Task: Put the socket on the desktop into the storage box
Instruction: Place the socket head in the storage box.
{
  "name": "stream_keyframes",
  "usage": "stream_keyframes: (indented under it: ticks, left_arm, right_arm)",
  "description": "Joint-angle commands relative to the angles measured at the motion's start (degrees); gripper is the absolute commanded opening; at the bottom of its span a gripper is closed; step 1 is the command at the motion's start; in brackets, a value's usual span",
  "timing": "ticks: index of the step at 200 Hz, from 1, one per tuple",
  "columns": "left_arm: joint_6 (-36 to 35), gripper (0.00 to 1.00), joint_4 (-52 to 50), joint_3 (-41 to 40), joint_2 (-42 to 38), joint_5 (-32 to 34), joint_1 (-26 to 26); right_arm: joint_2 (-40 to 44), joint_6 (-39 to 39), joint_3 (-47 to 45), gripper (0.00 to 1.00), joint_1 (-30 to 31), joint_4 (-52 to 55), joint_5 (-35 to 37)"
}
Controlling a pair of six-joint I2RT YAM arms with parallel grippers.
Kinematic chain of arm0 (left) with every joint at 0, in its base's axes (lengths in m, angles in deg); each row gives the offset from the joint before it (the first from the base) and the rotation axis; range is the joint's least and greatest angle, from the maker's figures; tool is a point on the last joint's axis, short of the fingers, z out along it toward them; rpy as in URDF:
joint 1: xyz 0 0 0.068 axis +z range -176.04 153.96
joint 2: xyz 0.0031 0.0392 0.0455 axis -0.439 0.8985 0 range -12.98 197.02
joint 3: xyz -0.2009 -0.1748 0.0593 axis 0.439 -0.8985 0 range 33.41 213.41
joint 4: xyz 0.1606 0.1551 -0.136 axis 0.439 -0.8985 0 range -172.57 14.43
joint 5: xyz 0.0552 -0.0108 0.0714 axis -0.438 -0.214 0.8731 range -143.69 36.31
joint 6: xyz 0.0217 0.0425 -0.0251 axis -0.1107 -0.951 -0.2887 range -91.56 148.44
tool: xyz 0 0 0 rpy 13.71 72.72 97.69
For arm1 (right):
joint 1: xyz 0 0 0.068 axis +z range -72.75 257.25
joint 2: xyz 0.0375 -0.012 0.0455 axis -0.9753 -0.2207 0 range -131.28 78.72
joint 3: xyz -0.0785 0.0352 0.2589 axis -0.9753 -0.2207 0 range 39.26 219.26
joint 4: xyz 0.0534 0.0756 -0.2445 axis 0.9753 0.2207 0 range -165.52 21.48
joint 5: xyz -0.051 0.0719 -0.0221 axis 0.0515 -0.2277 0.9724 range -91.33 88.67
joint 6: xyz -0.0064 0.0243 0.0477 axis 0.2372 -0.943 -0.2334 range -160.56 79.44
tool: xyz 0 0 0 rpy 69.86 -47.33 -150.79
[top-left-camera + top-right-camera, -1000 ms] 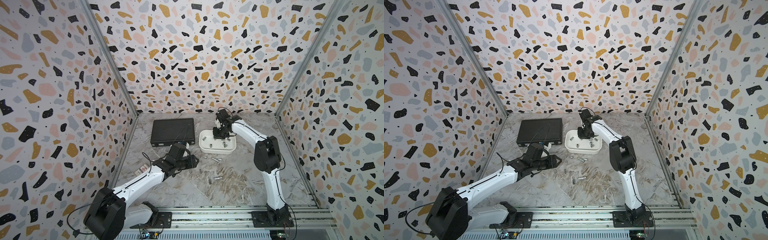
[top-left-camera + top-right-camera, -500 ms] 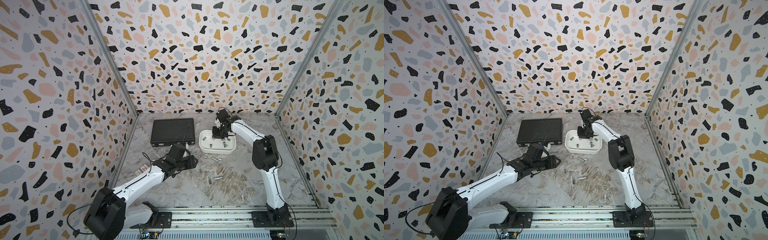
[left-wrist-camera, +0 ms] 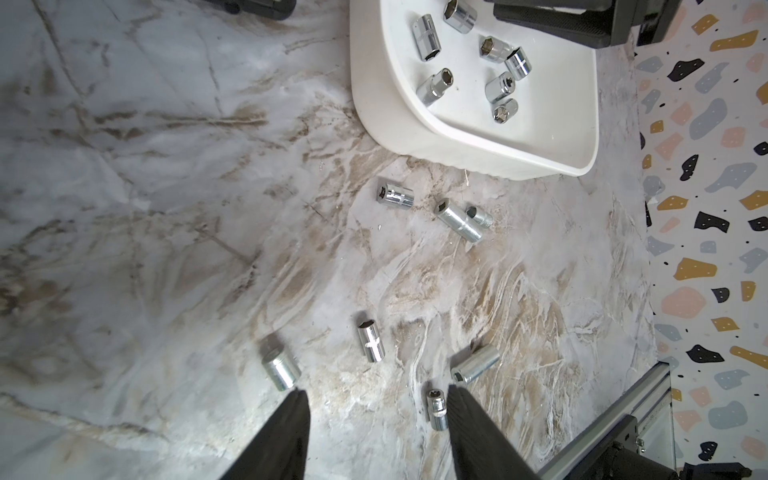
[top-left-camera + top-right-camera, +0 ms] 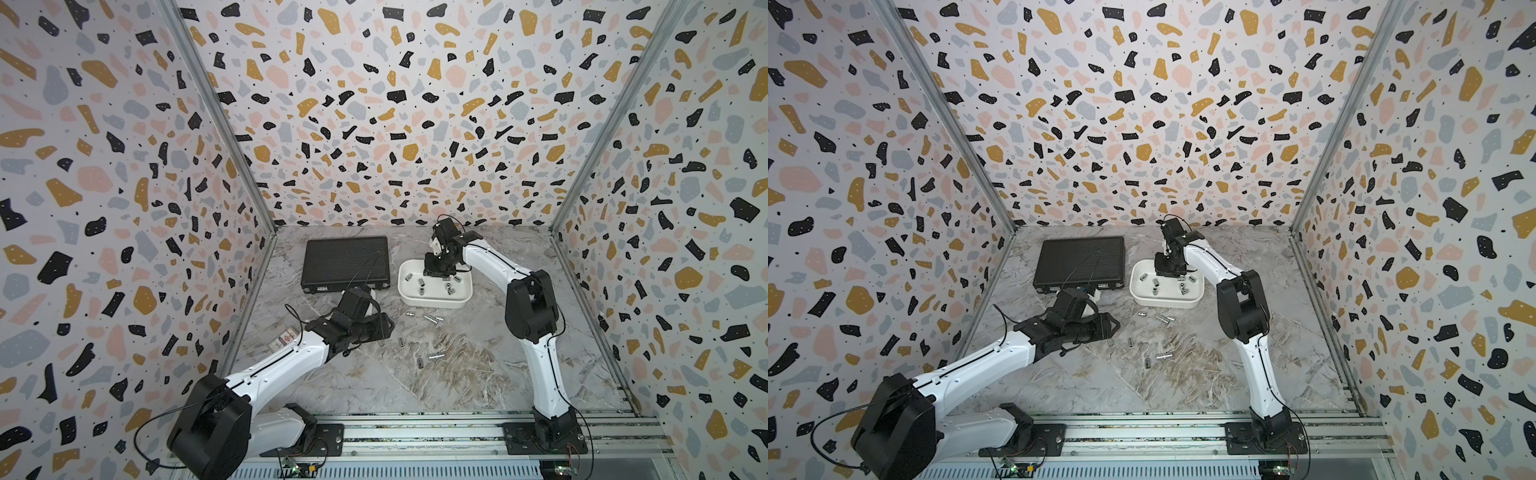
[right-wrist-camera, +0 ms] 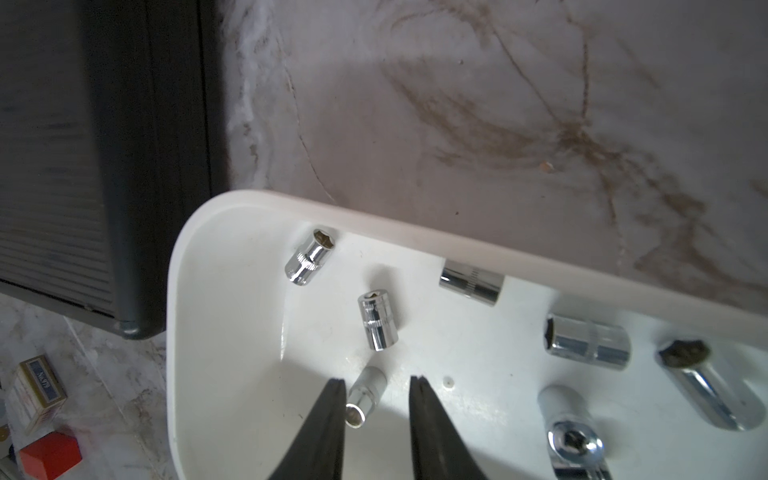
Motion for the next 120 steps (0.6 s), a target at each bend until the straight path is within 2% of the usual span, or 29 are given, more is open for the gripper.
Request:
stream_keyframes:
  ticks: [1,72,120]
  left_arm:
    - [-0.39,0.57,-1.61,1.75,-0.55,1.14,-0.03]
    - [-0.29,0.57,-5.14,2.8,-0.47,1.84,-0.04]
    - [0.06,0.57,-9.35,3.49,-0.39,4.04,-0.03]
  right_arm:
    - [6.76,-0.18,-2.4,0.32,-0.02,-0.24,-0.88]
    - [18.59,0.41,-16.01,0.37,0.09,-2.65,-2.29]
    - [28.86,1.65,-28.77,0.39,0.57,-5.65,-4.97]
